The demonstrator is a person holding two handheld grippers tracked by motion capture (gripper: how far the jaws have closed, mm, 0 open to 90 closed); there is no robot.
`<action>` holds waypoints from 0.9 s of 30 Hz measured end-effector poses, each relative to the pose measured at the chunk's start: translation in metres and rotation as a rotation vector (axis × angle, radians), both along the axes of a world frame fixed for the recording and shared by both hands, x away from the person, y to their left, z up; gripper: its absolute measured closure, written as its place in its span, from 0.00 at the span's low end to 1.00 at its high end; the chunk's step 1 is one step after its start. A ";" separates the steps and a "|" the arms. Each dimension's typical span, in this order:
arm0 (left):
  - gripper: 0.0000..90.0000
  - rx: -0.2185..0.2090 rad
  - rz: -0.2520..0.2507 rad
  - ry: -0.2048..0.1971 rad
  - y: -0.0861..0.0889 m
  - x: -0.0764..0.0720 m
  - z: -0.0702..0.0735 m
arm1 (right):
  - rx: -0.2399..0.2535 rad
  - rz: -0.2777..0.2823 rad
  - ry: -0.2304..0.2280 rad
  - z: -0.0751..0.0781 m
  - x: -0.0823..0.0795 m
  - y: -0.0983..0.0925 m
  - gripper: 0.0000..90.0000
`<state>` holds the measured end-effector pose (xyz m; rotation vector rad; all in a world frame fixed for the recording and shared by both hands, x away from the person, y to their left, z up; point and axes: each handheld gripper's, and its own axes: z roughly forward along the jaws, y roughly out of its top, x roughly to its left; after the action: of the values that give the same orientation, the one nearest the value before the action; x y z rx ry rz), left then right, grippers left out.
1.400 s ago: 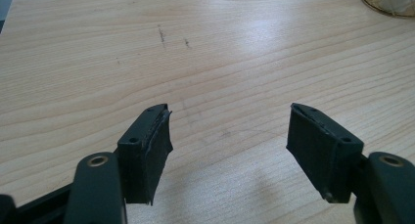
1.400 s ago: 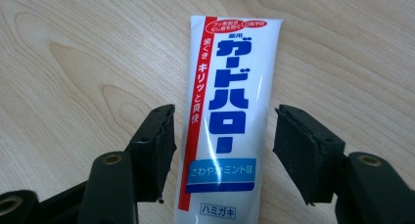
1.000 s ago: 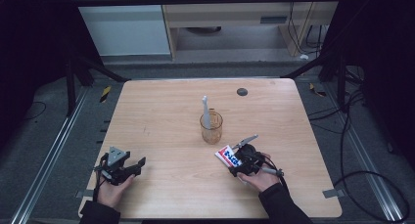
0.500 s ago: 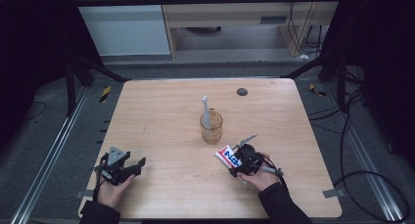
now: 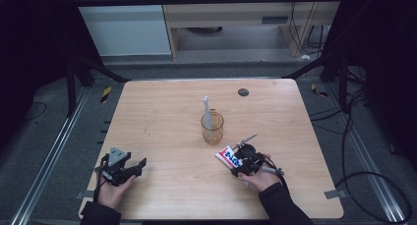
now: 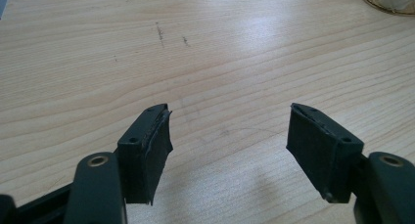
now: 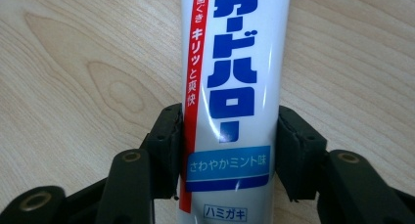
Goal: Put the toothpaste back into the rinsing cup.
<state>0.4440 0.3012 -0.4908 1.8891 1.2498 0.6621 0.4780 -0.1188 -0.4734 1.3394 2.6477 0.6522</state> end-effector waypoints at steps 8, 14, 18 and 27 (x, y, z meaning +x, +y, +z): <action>0.35 0.000 -0.001 0.000 0.000 0.000 0.000 | 0.005 -0.009 -0.004 0.003 -0.001 -0.001 0.67; 0.35 0.000 -0.001 0.000 0.000 0.000 0.000 | 0.007 -0.007 -0.011 0.005 -0.003 -0.001 0.72; 0.35 -0.002 -0.001 0.001 0.000 0.000 0.000 | 0.016 -0.005 -0.017 0.007 -0.003 -0.003 0.73; 0.35 -0.003 0.000 -0.001 0.000 0.000 0.000 | 0.092 -0.039 -0.105 0.027 -0.010 -0.016 0.74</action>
<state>0.4443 0.3010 -0.4908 1.8860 1.2499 0.6610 0.4683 -0.1346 -0.4462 1.3367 2.5320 0.8250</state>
